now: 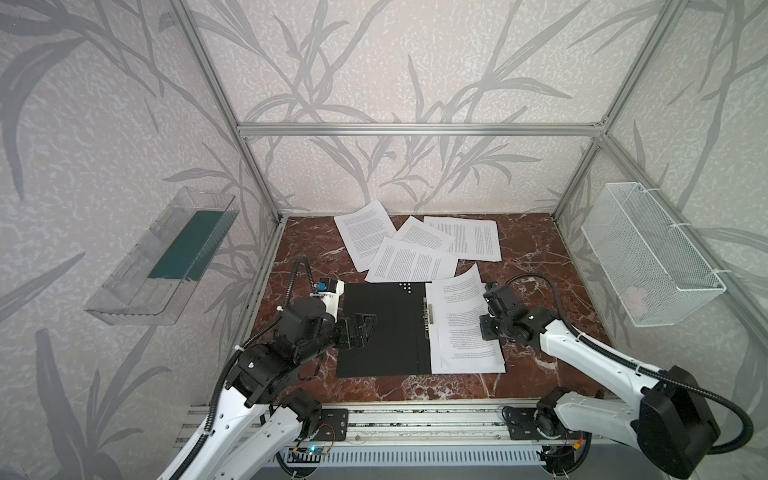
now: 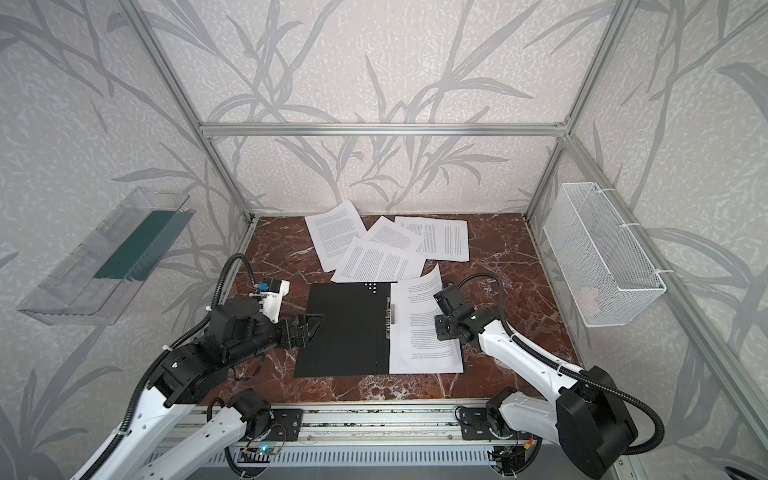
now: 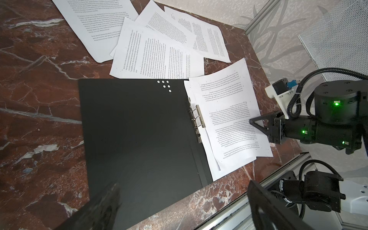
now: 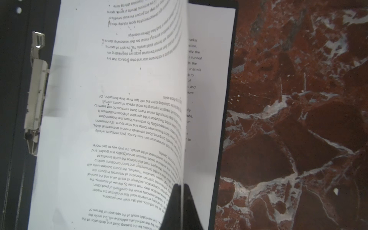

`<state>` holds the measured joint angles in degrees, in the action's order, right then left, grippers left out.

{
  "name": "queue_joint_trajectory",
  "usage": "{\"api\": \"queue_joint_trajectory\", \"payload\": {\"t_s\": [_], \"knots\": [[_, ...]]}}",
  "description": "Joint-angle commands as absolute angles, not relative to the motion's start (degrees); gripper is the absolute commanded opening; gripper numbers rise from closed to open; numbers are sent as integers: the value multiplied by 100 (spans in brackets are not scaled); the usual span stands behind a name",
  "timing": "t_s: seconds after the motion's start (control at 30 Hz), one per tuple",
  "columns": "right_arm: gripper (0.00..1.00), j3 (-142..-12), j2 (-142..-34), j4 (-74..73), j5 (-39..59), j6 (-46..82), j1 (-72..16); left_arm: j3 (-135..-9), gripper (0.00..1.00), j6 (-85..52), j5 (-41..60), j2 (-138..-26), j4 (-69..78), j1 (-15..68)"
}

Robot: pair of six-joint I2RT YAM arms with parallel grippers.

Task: Put the files into the folder

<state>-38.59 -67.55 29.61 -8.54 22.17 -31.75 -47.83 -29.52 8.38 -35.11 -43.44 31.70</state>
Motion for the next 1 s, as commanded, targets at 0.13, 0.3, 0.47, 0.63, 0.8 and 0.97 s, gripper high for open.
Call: {"api": "queue_joint_trajectory", "payload": {"t_s": [0.13,0.3,0.47,0.63,0.8,0.97], "knots": [[0,-3854,-6877,2863,-375,2182,-3156,-4700,99,-2889,739,-3494,-4491,3155],[0,-3851,-6916,2837,-230,2130,-3164,-4703,99,-2884,745,-3502,-4492,3154],[0,-3856,-6935,2812,-133,2088,-3159,-4698,99,-2890,746,-3507,-4492,3149],[0,-3876,-6970,2811,-44,2016,-3156,-4697,99,-2887,752,-3507,-4493,3155],[0,-3911,-6953,2949,-128,2003,-3175,-4695,99,-2891,746,-3516,-4492,3153],[0,-3913,-6772,3157,-385,2036,-3250,-4702,99,-2884,749,-3537,-4499,3152]]}}
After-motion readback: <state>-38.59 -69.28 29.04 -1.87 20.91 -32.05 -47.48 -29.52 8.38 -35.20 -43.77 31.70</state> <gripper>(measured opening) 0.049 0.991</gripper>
